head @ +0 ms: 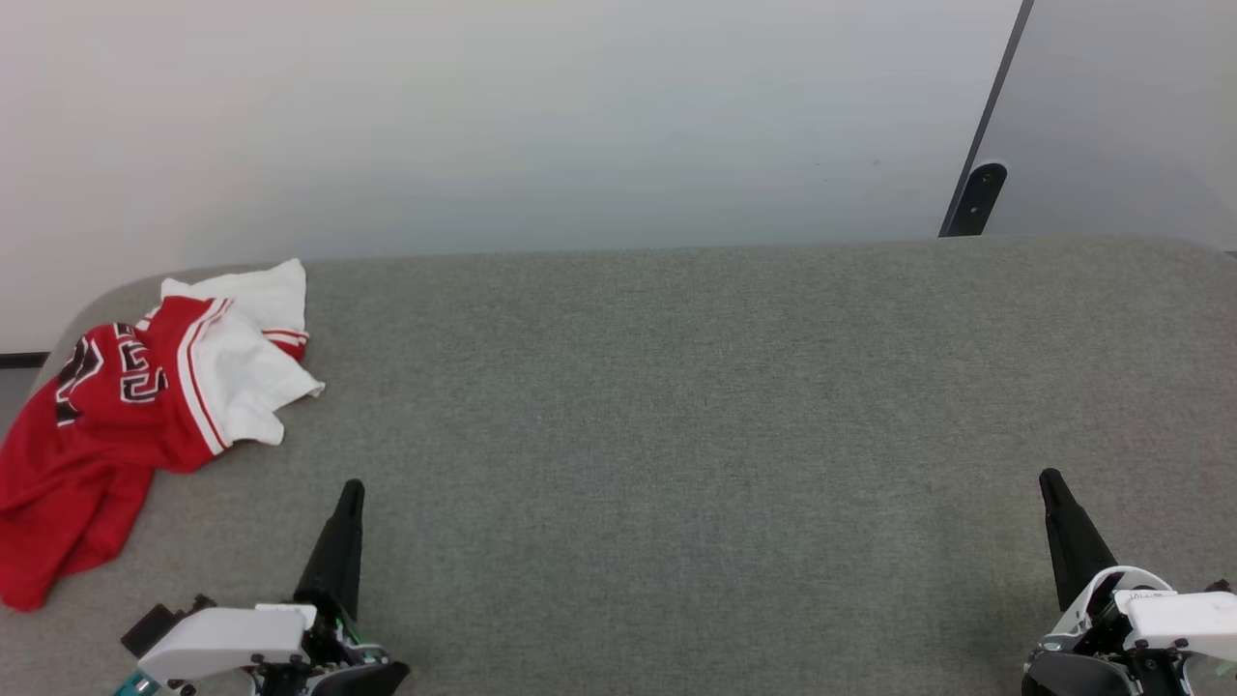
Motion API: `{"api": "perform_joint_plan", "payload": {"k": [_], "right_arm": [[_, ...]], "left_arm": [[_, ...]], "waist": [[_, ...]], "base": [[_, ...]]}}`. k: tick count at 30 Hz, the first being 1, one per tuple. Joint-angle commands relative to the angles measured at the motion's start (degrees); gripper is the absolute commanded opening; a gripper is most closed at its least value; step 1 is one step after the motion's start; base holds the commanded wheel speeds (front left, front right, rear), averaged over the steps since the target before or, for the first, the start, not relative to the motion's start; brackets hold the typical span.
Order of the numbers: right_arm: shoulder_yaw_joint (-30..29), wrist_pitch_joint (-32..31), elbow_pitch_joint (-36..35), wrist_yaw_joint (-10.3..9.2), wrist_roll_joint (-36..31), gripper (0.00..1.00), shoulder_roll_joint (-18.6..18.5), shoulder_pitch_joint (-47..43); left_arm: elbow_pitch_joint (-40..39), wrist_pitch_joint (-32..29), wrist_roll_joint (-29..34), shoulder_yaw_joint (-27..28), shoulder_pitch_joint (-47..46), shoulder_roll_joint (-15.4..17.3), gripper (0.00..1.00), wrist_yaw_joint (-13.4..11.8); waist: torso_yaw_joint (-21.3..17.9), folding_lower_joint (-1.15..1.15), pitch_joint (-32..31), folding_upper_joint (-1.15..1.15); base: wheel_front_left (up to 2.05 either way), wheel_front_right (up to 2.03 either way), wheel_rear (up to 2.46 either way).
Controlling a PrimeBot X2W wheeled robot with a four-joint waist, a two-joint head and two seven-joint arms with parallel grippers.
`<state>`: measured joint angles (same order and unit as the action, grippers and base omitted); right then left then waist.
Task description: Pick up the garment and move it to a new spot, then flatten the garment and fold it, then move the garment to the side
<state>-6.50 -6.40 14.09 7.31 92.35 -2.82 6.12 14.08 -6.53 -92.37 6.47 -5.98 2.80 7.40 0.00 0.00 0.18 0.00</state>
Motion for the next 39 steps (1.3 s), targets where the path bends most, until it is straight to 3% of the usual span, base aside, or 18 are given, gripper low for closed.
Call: {"api": "perform_joint_plan", "payload": {"k": [1, 14, 15, 20, 32, 39], "right_arm": [[-0.07, -0.21, 0.03, 0.47, 0.15, 0.00, -0.16, 0.25], [-0.07, -0.21, 0.03, 0.47, 0.15, 0.00, -0.16, 0.25], [0.01, 0.00, -0.01, 0.00, -0.01, 1.00, 0.00, 0.00], [0.21, 0.15, 2.30, -0.26, -0.04, 1.00, 0.47, -1.93], [5.01, 3.59, 0.17, -0.18, -1.05, 1.00, 0.36, -1.11], [7.35, 5.40, 0.95, -0.14, -3.54, 1.00, 0.31, -0.07]], "left_arm": [[0.05, 0.05, -0.10, 0.14, -0.52, 0.21, 0.00, 0.29], [0.05, 0.06, -0.10, 0.14, -0.52, 0.21, 0.00, 0.29], [-0.01, 0.01, 0.00, 0.00, 0.00, 0.00, 1.00, -0.01], [2.28, 0.04, 0.01, -0.30, 2.31, -0.72, 1.00, -0.09], [-1.44, 2.98, 0.93, -2.92, 3.23, -0.47, 1.00, -0.06], [-2.67, 5.10, 4.68, -4.18, 3.55, 0.53, 1.00, -0.17]], "waist": [[0.00, 0.00, 0.00, 0.00], [0.00, 0.00, 0.00, 0.00], [0.00, 0.00, 0.00, 0.00], [0.00, 0.00, 0.00, 0.00], [-0.33, 0.00, 0.18, 0.00], [-0.77, 0.00, 0.44, 0.00]], "base": [[0.00, 0.00, 0.00], [0.00, 0.00, 0.00], [0.00, 0.00, 0.00], [0.00, 0.00, 0.00], [0.00, 0.00, 0.00], [0.00, 0.00, 0.00]]}}
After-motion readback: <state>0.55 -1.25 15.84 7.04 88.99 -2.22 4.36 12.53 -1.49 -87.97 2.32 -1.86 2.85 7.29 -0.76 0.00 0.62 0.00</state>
